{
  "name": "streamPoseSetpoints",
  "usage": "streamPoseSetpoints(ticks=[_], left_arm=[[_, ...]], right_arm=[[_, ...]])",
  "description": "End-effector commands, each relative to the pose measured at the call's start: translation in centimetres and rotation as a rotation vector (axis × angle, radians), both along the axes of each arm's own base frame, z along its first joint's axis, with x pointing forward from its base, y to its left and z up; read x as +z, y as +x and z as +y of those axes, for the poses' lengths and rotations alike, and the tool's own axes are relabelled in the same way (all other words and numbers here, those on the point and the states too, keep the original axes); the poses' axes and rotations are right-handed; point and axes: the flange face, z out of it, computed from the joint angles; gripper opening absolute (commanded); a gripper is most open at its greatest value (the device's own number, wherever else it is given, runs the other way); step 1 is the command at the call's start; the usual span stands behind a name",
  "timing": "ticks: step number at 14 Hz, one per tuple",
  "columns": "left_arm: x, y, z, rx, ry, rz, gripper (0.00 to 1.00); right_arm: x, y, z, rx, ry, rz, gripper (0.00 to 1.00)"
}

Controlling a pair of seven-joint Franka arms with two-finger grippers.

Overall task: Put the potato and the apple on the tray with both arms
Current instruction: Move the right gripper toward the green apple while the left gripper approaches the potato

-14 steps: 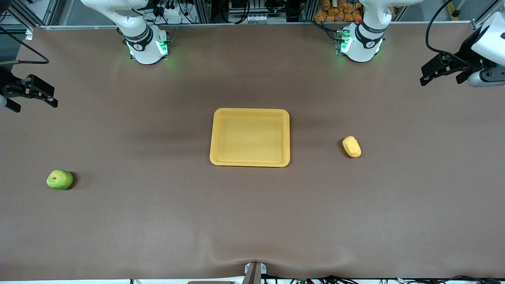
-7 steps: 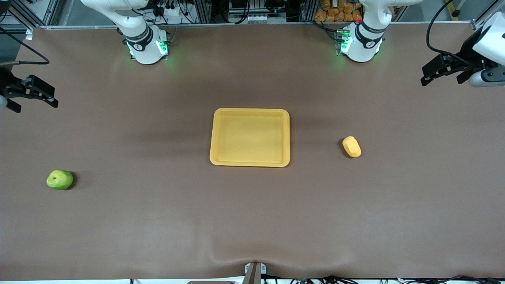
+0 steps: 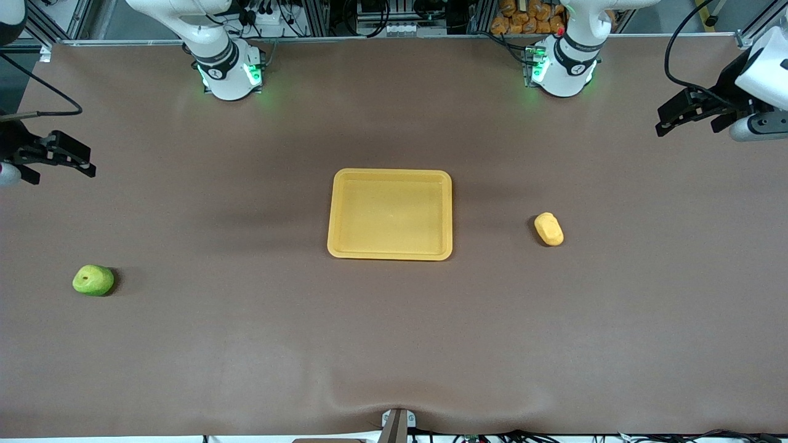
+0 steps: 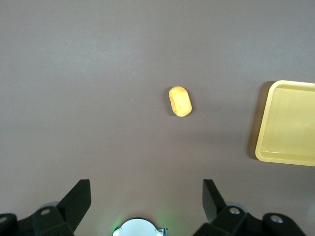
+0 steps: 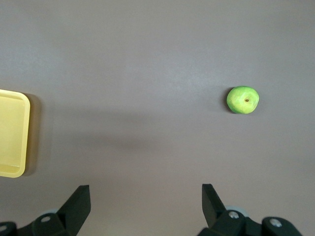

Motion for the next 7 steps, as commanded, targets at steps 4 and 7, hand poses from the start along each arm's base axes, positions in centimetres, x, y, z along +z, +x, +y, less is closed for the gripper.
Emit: streamPoseSetpoints(ticks=[4, 7], left_arm=[[-1.8, 0.3, 0.0, 0.011, -0.013, 0.033, 1.0], [-2.7, 0.9, 0.0, 0.013, -0.013, 0.045, 1.0]], right_arm=[[-1.1, 2.7, -0.8, -0.022, -0.001, -0.001, 1.0], [-3.9, 4.0, -1.1, -0.026, -0.006, 0.039, 1.0]])
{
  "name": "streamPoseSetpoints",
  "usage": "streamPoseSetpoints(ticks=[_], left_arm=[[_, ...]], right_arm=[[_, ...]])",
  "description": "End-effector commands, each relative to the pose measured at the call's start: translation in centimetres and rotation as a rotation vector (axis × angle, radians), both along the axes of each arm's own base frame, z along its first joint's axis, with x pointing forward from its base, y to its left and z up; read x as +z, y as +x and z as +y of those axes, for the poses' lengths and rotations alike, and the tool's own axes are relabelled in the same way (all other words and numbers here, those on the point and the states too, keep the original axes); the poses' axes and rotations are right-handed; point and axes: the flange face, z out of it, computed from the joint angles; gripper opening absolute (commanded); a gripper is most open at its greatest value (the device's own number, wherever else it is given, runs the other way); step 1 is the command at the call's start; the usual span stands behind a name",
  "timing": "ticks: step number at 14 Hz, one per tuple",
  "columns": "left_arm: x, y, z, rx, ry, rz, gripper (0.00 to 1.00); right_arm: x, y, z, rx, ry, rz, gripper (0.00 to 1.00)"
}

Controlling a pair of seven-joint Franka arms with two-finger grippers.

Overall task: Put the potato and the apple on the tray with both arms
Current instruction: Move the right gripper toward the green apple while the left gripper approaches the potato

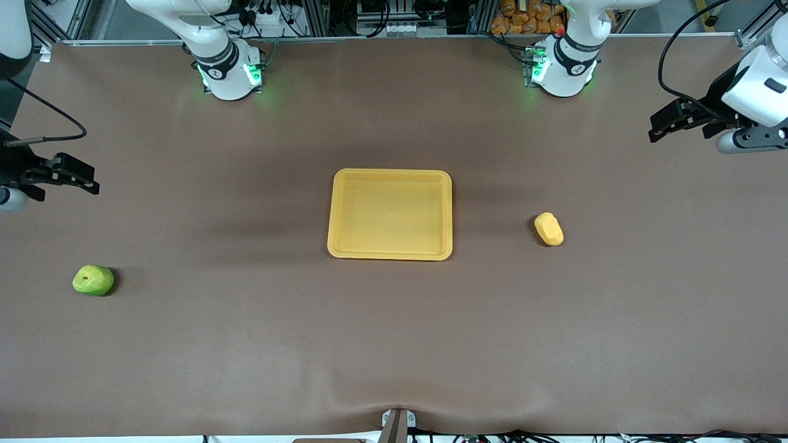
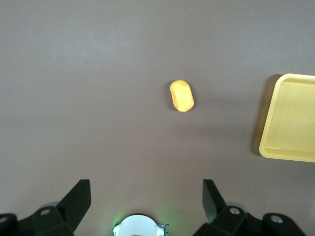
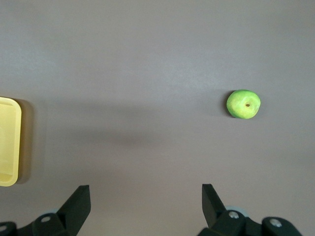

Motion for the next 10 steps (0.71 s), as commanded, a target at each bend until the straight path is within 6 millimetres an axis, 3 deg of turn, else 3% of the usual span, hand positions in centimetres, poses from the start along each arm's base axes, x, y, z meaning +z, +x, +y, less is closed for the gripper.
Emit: streamPoseSetpoints(ticks=[1, 2, 6, 10], left_arm=[[-0.9, 0.3, 0.0, 0.013, -0.015, 0.002, 1.0], [-1.5, 0.4, 0.0, 0.013, -0.015, 0.002, 1.0], [-3.8, 0.7, -0.1, 0.008, -0.007, -0.007, 1.0], [-8.3, 1.1, -0.3, 0.002, -0.007, -0.025, 1.0]], right_arm=[[-1.6, 1.5, -1.3, -0.026, -0.003, 0.022, 1.0], [-2.1, 1.9, -2.6, -0.048, 0.001, 0.008, 1.0], [-5.7, 3.1, -4.2, -0.073, -0.012, 0.05, 1.0], [-7.1, 3.4, -6.5, -0.099, -0.01, 0.06, 1.0]])
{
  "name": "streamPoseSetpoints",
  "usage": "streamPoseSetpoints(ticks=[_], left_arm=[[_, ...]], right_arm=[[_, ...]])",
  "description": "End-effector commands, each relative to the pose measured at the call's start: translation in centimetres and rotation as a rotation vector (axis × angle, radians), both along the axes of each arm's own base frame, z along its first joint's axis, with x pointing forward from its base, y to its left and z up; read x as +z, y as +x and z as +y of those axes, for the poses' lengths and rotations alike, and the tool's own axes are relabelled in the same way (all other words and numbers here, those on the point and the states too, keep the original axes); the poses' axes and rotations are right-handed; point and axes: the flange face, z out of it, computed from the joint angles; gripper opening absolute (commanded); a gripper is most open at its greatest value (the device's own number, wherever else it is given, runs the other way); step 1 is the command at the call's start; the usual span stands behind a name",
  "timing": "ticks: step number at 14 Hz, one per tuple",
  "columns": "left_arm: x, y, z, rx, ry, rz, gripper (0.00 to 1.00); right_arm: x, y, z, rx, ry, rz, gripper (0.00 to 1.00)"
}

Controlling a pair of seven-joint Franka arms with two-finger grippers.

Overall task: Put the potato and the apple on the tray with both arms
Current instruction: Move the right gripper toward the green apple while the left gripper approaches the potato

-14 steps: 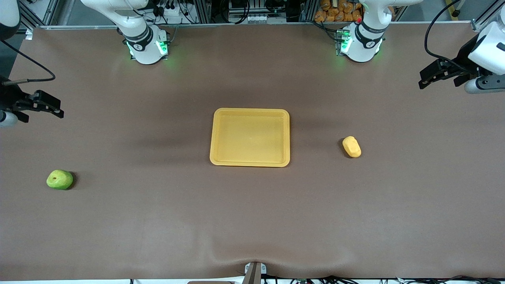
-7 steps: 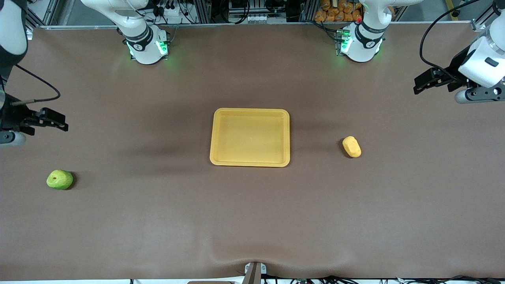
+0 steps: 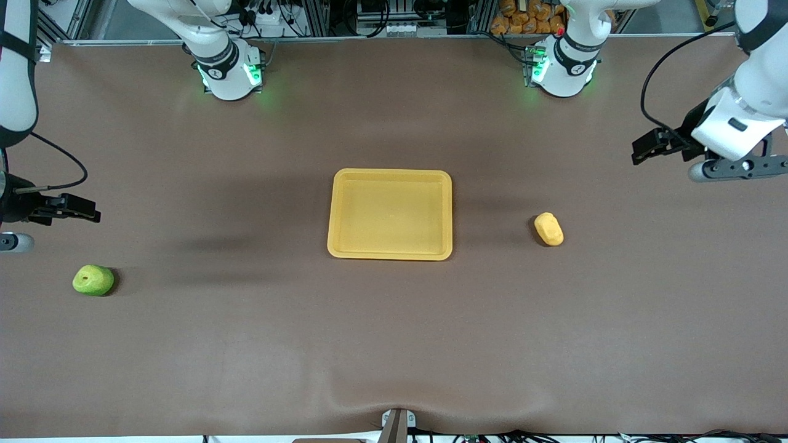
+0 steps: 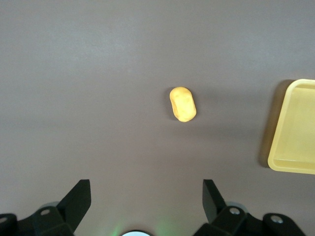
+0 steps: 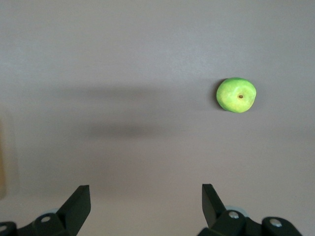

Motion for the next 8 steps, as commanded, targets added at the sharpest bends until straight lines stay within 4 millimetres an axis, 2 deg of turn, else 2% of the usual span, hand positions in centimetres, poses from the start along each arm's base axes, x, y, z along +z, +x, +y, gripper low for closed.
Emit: streamPoseSetpoints(ticks=[1, 4, 6, 8], left_arm=[[-2.5, -0.3, -0.3, 0.005, -0.005, -0.023, 1.0], [-5.8, 0.0, -0.7, 0.0, -0.008, -0.04, 1.0], [-8.0, 0.0, -0.8, -0.002, -0.012, -0.063, 1.0], [-10.6, 0.3, -0.9, 0.007, -0.016, -0.071, 1.0]], right_arm=[[-0.4, 0.8, -1.0, -0.011, -0.01, -0.006, 1.0], [-2.1, 1.4, -1.4, -0.024, -0.011, 0.003, 1.0], [-3.1, 1.8, -2.4, -0.041, -0.006, -0.002, 1.0], [-5.9, 2.3, -3.2, -0.055, 0.002, 0.033, 1.0]])
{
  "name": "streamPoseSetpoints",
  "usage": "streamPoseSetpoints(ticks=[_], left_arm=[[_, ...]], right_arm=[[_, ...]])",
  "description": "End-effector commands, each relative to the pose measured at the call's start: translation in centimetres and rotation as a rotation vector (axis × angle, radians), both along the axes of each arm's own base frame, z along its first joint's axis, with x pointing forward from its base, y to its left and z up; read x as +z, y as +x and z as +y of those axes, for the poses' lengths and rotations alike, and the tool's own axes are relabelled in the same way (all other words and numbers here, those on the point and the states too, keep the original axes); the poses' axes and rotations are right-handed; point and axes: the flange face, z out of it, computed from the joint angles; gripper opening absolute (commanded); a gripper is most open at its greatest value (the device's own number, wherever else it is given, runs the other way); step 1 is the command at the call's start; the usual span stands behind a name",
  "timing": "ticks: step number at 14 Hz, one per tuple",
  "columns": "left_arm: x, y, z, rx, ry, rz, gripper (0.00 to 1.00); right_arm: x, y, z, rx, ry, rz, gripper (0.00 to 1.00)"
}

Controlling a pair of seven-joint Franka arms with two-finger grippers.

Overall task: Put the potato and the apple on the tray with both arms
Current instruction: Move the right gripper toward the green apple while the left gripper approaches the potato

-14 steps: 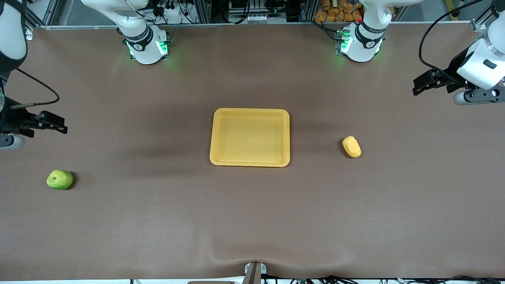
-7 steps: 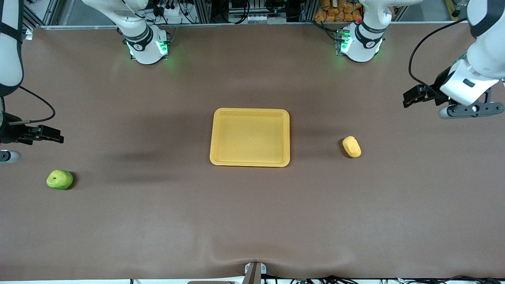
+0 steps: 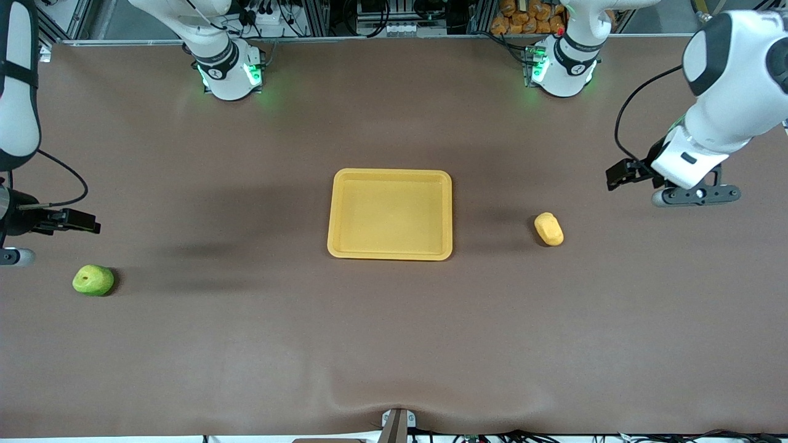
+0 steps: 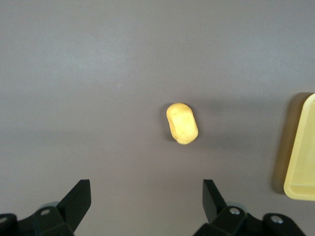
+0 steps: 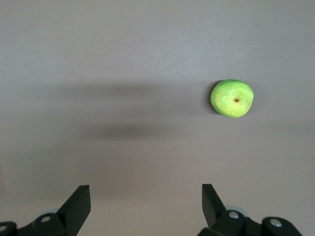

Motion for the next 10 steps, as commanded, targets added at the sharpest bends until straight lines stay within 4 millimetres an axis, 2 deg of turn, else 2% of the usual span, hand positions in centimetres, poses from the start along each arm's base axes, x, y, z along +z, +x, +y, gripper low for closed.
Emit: streamPoseSetpoints(ticks=[1, 3, 7, 10], left_arm=[[-2.9, 0.2, -0.4, 0.018, -0.009, -0.011, 1.0], [-4.9, 0.8, -2.0, 0.025, -0.014, -0.007, 1.0], [-9.1, 2.1, -3.0, 0.108, -0.028, 0.003, 1.0], [-11.4, 2.3, -4.3, 0.196, -0.032, 0.025, 1.0]], right_arm=[[-2.7, 1.0, -1.3, -0.031, 0.008, 0.03, 1.0], [-3.7, 1.1, -1.6, -0.034, 0.01, 0.044, 1.0], [-6.2, 1.5, -1.9, -0.036, 0.011, 0.08, 1.0], [-8.3, 2.0, -3.7, -0.06, 0.01, 0.069, 1.0]])
